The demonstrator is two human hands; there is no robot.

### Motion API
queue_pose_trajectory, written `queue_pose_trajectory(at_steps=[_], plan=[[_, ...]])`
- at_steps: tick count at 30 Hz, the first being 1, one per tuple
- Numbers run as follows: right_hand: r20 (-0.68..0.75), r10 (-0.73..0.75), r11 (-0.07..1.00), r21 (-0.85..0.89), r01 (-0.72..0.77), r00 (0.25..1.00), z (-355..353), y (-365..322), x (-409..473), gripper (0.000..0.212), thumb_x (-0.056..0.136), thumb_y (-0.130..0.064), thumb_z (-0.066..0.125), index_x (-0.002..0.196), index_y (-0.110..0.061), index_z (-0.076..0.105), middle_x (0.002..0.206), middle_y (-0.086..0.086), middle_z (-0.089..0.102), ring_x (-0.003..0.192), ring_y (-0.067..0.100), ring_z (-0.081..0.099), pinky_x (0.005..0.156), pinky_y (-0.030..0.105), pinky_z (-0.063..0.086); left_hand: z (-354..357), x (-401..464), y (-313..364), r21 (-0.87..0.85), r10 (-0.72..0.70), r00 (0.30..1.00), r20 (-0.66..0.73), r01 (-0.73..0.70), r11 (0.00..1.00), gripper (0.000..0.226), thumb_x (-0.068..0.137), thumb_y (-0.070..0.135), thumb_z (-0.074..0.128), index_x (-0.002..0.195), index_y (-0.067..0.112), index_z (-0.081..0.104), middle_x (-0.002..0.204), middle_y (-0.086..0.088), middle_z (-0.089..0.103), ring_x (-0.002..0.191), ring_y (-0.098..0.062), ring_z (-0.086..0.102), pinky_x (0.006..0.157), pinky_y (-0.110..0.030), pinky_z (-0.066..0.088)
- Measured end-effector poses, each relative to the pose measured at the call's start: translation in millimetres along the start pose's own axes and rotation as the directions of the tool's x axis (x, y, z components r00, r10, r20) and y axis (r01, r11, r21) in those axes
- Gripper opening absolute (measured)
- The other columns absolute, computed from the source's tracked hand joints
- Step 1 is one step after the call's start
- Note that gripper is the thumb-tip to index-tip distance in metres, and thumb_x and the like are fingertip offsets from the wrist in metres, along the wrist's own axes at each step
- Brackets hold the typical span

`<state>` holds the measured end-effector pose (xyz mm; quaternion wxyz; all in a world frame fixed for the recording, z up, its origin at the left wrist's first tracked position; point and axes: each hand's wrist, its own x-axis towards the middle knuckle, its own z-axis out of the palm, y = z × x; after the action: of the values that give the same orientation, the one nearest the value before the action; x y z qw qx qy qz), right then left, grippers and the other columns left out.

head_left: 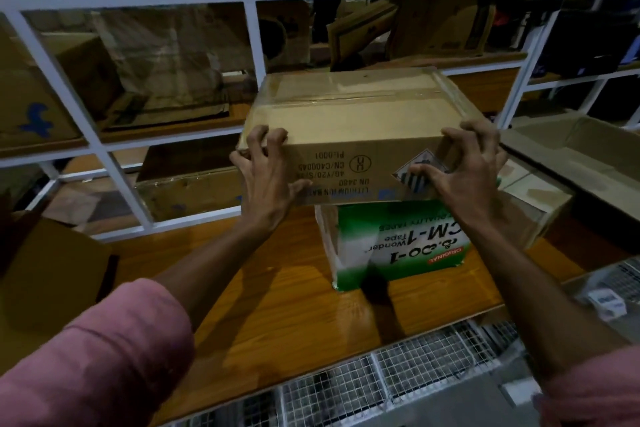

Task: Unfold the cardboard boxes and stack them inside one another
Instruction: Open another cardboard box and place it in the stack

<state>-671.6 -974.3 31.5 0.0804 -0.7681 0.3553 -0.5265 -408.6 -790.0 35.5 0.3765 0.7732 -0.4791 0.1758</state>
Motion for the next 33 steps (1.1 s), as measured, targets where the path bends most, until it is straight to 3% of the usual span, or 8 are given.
queue_pose_trajectory(at_steps=[3, 5, 8, 12, 18, 25, 30, 33], plan=[[-0.008, -0.056, 0.996, 0.068, 0.056, 0.998, 16.9, -33.9, -8.7, 0.073, 0.066, -0.053, 0.086, 0.128, -0.027, 0.057, 0.144, 0.009, 0.041, 0.131, 0.021, 0.033, 0.104, 0.061, 0.039, -31.4, -16.5, -23.5, 0.069, -0.03, 0.997, -0.069, 0.035, 0.997, 0.092, 0.07, 0.031, 0.092, 0.138, 0.036, 0.029, 0.157, -0.014, 0.023, 0.132, -0.047, 0.026, 0.101, -0.049, 0.039], [0.002, -0.083, 0.992, 0.097, 0.083, 0.997, 30.1, -58.1, -15.1, 0.073, 0.066, -0.051, 0.087, 0.128, -0.026, 0.058, 0.145, 0.01, 0.042, 0.134, 0.026, 0.033, 0.106, 0.058, 0.038, -55.6, -26.8, -43.3, 0.097, -0.04, 0.994, -0.103, 0.05, 0.994, 0.093, 0.07, 0.031, 0.093, 0.14, 0.035, 0.031, 0.157, -0.016, 0.025, 0.132, -0.047, 0.027, 0.101, -0.046, 0.037], [0.04, -0.114, 0.985, 0.135, 0.108, 0.993, 50.0, -93.7, -27.9, 0.075, 0.065, -0.049, 0.09, 0.128, -0.025, 0.059, 0.146, 0.011, 0.043, 0.135, 0.035, 0.038, 0.108, 0.04, 0.03, -93.4, -44.1, -74.1, 0.135, -0.059, 0.989, -0.133, 0.077, 0.988, 0.093, 0.068, 0.035, 0.093, 0.143, 0.03, 0.038, 0.156, -0.015, 0.028, 0.133, -0.046, 0.03, 0.1, -0.044, 0.035], [0.06, -0.192, 0.97, 0.16, 0.181, 0.98, 72.2, -141.6, -54.1, 0.078, 0.063, -0.054, 0.09, 0.128, -0.027, 0.057, 0.144, 0.011, 0.045, 0.134, 0.038, 0.043, 0.106, 0.022, 0.02, -140.7, -74.8, -110.0, 0.183, -0.117, 0.98, -0.161, 0.147, 0.972, 0.094, 0.064, 0.032, 0.096, 0.143, 0.023, 0.045, 0.155, -0.015, 0.032, 0.13, -0.05, 0.033, 0.099, -0.055, 0.041], [0.115, -0.203, 0.966, 0.183, 0.18, 0.972, 91.4, -211.5, -106.2, 0.078, 0.064, -0.048, 0.092, 0.129, -0.026, 0.056, 0.145, 0.008, 0.042, 0.135, 0.035, 0.04, 0.107, 0.04, 0.029, -196.9, -124.5, -164.7, 0.18, -0.184, 0.973, -0.141, 0.208, 0.961, 0.094, 0.064, 0.031, 0.096, 0.141, 0.024, 0.044, 0.157, -0.012, 0.029, 0.13, -0.048, 0.03, 0.099, -0.061, 0.045], [0.22, -0.133, 0.986, 0.128, 0.107, 0.966, 116.3, -225.9, -175.3, 0.077, 0.063, -0.049, 0.092, 0.128, -0.026, 0.059, 0.145, 0.006, 0.042, 0.133, 0.039, 0.042, 0.106, 0.035, 0.025, -206.2, -178.2, -206.8, 0.154, -0.251, 0.966, -0.062, 0.258, 0.954, 0.084, 0.069, 0.033, 0.093, 0.138, 0.025, 0.047, 0.156, -0.01, 0.031, 0.128, -0.042, 0.031, 0.096, -0.058, 0.051], [0.268, -0.046, 0.997, 0.072, 0.028, 0.962, 131.8, -213.9, -221.7, 0.076, 0.062, -0.044, 0.095, 0.124, -0.023, 0.059, 0.143, 0.007, 0.04, 0.13, 0.035, 0.041, 0.103, 0.062, 0.04, -188.1, -205.6, -230.4, 0.175, -0.292, 0.956, 0.032, 0.283, 0.943, 0.076, 0.072, 0.033, 0.092, 0.134, 0.024, 0.051, 0.155, -0.007, 0.032, 0.125, -0.04, 0.032, 0.092, -0.057, 0.053], [0.296, -0.038, 0.999, 0.046, 0.026, 0.955, 146.2, -200.4, -235.5, 0.075, 0.061, -0.041, 0.095, 0.122, -0.02, 0.057, 0.143, 0.009, 0.04, 0.13, 0.036, 0.042, 0.102, 0.066, 0.038, -172.3, -210.4, -241.4, 0.163, -0.274, 0.96, 0.049, 0.263, 0.951, 0.07, 0.072, 0.029, 0.092, 0.129, 0.02, 0.053, 0.153, -0.009, 0.035, 0.121, -0.041, 0.034, 0.088, -0.059, 0.053]])
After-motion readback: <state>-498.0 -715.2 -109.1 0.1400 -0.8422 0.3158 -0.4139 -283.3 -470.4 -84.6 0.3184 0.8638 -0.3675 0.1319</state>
